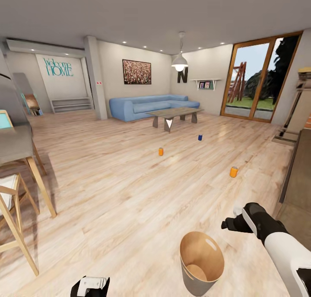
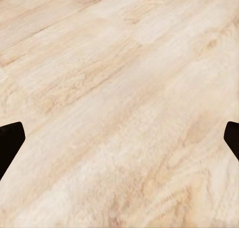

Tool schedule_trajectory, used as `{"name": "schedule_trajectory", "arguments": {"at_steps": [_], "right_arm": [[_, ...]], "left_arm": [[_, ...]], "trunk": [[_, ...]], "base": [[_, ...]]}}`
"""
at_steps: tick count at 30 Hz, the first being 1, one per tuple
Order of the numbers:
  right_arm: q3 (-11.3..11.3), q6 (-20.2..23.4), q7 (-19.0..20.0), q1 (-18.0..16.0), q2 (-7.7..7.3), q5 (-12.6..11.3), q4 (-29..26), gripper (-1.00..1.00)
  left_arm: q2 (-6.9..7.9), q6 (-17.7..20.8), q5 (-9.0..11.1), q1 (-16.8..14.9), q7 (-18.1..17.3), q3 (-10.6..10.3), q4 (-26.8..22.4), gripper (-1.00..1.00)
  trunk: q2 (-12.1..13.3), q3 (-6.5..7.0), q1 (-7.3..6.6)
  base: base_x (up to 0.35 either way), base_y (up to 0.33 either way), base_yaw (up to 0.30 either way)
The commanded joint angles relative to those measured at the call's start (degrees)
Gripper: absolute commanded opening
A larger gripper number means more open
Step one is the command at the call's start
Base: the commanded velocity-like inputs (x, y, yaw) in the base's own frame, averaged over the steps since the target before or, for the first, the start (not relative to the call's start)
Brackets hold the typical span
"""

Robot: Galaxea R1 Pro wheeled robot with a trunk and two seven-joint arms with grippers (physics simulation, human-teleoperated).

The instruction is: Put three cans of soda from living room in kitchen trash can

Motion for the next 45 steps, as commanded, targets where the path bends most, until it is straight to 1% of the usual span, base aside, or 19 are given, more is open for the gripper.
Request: {"name": "schedule_trajectory", "arguments": {"at_steps": [1, 22, 30, 43, 45], "right_arm": [[0.0, 0.0, 0.0, 0.0, 0.00, 0.0, 0.0, 1.00], [0.0, 0.1, 0.1, 0.0, 0.06, 0.0, 0.0, 1.00], [0.0, 0.1, 0.1, 0.0, 0.06, 0.0, 0.0, 1.00], [0.0, 0.0, 0.1, 0.0, 0.11, 0.0, 0.0, 1.00], [0.0, 0.0, 0.1, 0.0, 0.13, 0.0, 0.0, 1.00]], "left_arm": [[0.00, 0.0, 0.0, 0.0, 0.0, 0.0, 0.0, 1.00], [0.00, -0.1, 0.1, 0.0, 0.0, 0.2, 0.0, 1.00], [0.00, -0.1, -0.1, 0.0, 0.0, 0.1, 0.0, 1.00], [0.00, -0.1, 0.0, 0.0, 0.0, 0.0, 0.0, 1.00], [0.00, -0.1, 0.0, 0.0, 0.0, 0.0, 0.0, 1.00]], "trunk": [[0.0, 0.00, 0.00], [0.0, 0.00, 0.00], [-3.2, -1.44, 1.76], [-3.4, -4.32, 2.09], [-3.4, -4.32, 2.09]], "base": [[0.000, 0.000, 0.000], [-0.041, 0.048, 0.000], [-0.001, 0.002, 0.000], [0.000, 0.000, 0.000], [0.000, 0.000, 0.000]]}}
